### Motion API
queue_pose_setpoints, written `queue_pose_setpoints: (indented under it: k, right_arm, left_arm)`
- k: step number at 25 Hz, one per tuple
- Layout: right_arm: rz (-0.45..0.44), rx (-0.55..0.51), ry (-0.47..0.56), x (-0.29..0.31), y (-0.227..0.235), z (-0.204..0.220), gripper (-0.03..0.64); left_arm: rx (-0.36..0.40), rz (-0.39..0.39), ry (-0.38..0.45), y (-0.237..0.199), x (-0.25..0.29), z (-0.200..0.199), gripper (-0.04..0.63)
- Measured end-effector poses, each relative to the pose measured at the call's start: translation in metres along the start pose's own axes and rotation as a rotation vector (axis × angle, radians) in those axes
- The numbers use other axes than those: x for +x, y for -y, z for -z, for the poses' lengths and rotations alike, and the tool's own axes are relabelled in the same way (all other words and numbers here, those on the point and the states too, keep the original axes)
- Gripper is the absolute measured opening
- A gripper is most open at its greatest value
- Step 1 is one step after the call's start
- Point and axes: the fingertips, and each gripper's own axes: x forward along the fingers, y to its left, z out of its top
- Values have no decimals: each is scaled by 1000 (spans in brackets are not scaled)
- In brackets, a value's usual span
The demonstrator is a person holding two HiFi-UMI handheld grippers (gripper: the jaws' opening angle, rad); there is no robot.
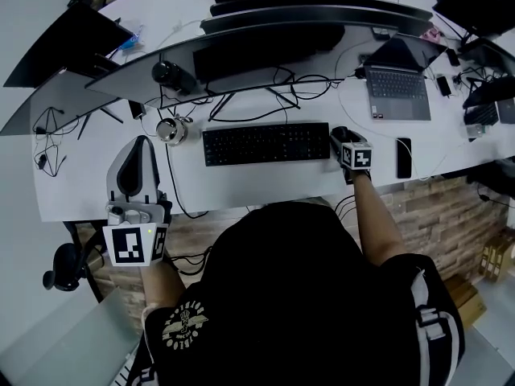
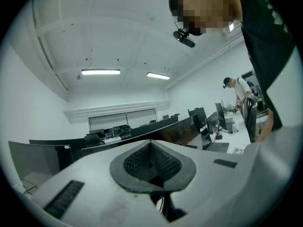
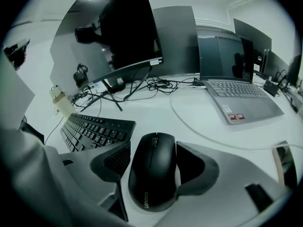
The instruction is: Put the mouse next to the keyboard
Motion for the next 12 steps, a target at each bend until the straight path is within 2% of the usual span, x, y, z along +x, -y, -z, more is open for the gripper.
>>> queue_pose_setpoints:
  k: [4, 7, 12]
  right_arm:
    - [-20, 15, 71, -21, -4, -13, 313]
    - [-11, 5, 164, -48, -9, -35, 301]
    - [13, -57, 372, -105, -28, -80, 70]
  left_arm:
    - [-26, -1, 18, 1, -8, 0, 2]
    - [-34, 6, 30, 2, -13, -1, 2]
    - [-51, -3, 49, -1, -25, -1, 2]
